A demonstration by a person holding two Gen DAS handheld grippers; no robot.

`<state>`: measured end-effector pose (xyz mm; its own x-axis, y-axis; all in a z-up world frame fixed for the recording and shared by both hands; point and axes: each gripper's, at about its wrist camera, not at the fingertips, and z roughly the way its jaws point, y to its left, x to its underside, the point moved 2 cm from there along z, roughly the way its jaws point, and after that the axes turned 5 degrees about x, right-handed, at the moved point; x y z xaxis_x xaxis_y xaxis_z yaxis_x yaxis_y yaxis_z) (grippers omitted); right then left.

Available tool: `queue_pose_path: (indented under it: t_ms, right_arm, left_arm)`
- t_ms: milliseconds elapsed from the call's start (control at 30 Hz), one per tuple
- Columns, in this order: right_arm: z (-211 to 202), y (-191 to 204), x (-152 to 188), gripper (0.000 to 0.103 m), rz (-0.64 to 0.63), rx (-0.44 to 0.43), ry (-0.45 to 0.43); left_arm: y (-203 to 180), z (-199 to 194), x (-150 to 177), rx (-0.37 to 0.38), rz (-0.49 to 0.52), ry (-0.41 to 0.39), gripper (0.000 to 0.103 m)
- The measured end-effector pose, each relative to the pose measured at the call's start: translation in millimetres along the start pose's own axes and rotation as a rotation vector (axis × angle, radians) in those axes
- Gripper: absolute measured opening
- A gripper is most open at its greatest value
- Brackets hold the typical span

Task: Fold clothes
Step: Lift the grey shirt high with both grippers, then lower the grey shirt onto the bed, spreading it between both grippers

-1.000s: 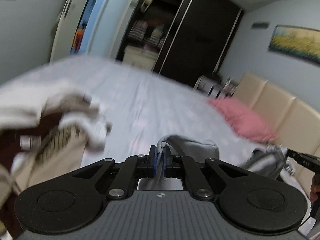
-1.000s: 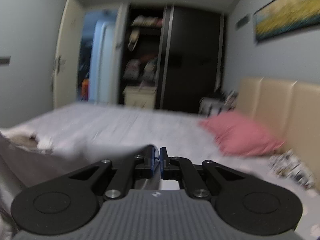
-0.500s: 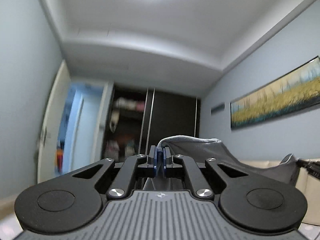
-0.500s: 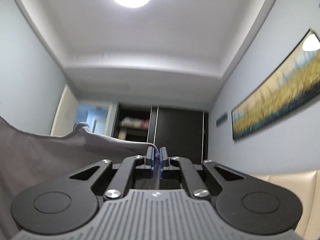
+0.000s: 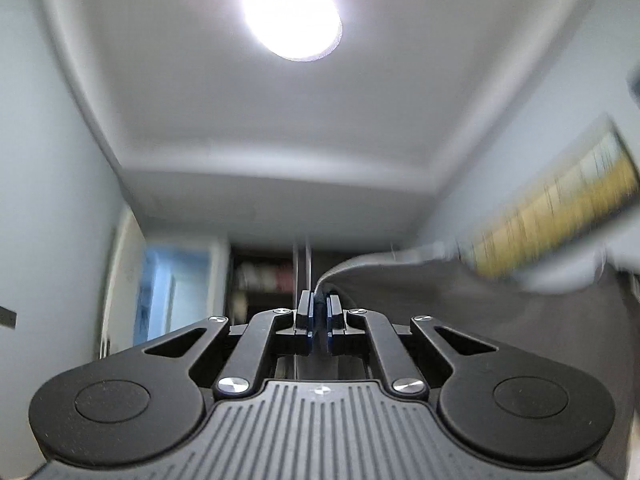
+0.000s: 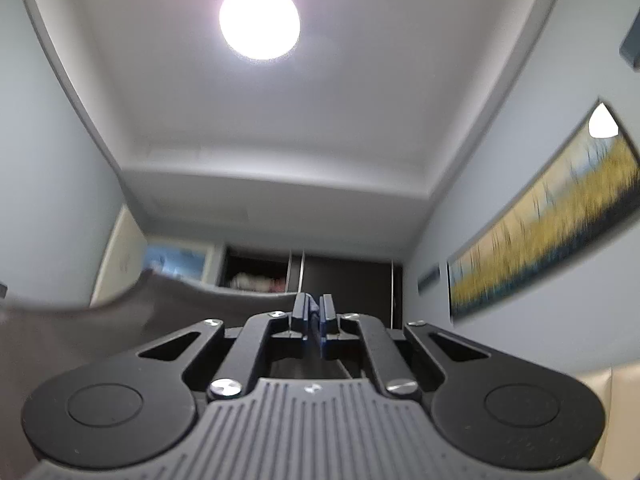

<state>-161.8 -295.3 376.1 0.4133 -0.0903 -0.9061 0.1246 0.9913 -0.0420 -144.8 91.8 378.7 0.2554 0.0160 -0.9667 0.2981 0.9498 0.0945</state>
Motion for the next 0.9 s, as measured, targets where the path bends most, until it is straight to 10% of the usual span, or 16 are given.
queue_pose_path:
  t_ms: [467, 900]
  right_arm:
    - [90.2, 26.0, 286.9, 0.006, 0.068, -0.102, 0.865]
    - [176.9, 57.3, 466.5, 0.007, -0.004, -0.196, 1.2]
  left_arm:
    - [42.7, 103.0, 236.4, 0.095, -0.168, 0.775, 0.004]
    - [90.4, 170.3, 377.4, 0.021, -0.259, 1.083, 0.004]
